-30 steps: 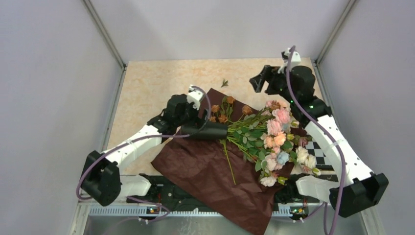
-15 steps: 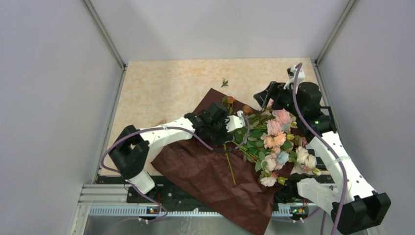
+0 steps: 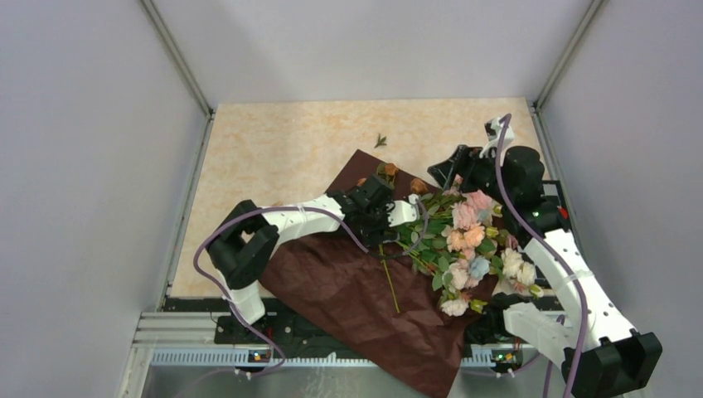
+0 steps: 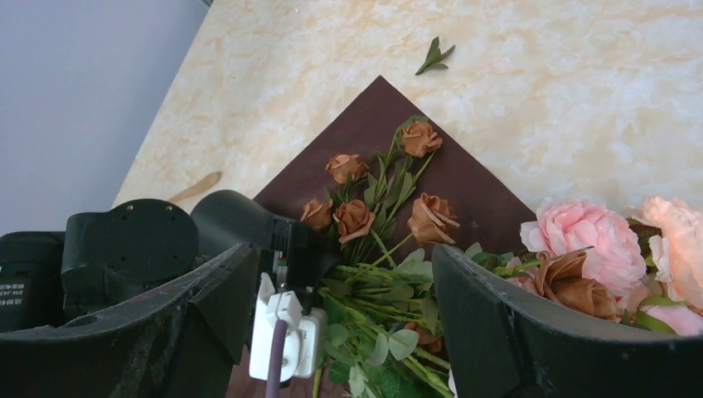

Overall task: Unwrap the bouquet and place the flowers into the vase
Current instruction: Pick up the vase from the wrapping paper.

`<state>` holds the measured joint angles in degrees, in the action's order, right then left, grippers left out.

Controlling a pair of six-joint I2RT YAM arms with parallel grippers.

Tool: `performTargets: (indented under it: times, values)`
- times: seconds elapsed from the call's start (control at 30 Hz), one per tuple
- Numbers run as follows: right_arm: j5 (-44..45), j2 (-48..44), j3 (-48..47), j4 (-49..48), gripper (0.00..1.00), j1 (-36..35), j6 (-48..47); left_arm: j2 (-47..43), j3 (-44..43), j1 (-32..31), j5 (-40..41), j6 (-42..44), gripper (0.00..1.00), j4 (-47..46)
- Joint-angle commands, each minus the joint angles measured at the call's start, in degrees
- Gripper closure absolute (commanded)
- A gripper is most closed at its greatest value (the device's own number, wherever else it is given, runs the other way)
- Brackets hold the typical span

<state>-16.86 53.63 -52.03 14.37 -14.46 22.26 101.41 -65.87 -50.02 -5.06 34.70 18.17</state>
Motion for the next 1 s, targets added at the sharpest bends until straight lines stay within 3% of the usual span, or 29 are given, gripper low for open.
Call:
performTargets:
  times: [0.0,0.2,0.37,0.5,0.63,0.97]
  values:
    - [-0.98,-1.56,0.95,-2.92,0.22,0.66,0.92,1.98,-3.59,0.1,-0.56,0.54,0.07,-1.87]
    - [-1.07,-2.08,1.5,-2.83,0.23,0.66,0.75,3.69,-3.27,0.27,-0.74,-0.73,0.32,-1.57]
    - [-0.8,-2.89,1.43,-2.77,0.23,0.6,0.76,1.96,-2.58,0.27,-1.29,-1.98,0.62,-2.11]
    - [-0.76,-3.16,0.71,-2.16,0.24,0.64,1.0,-1.02,-1.82,0.27,-0.98,-3.05,0.75,-3.82]
    - [0.09,-4.38,-0.56,-1.37,0.23,0.62,1.47,-4.46,-1.37,1.06,-2.12,-6.42,1.0,-6.49]
    - [1.04,-6.3,-4.84,2.05,0.24,0.65,1.86,-13.56,6.32,4.1,-7.03,-15.76,1.0,-20.82]
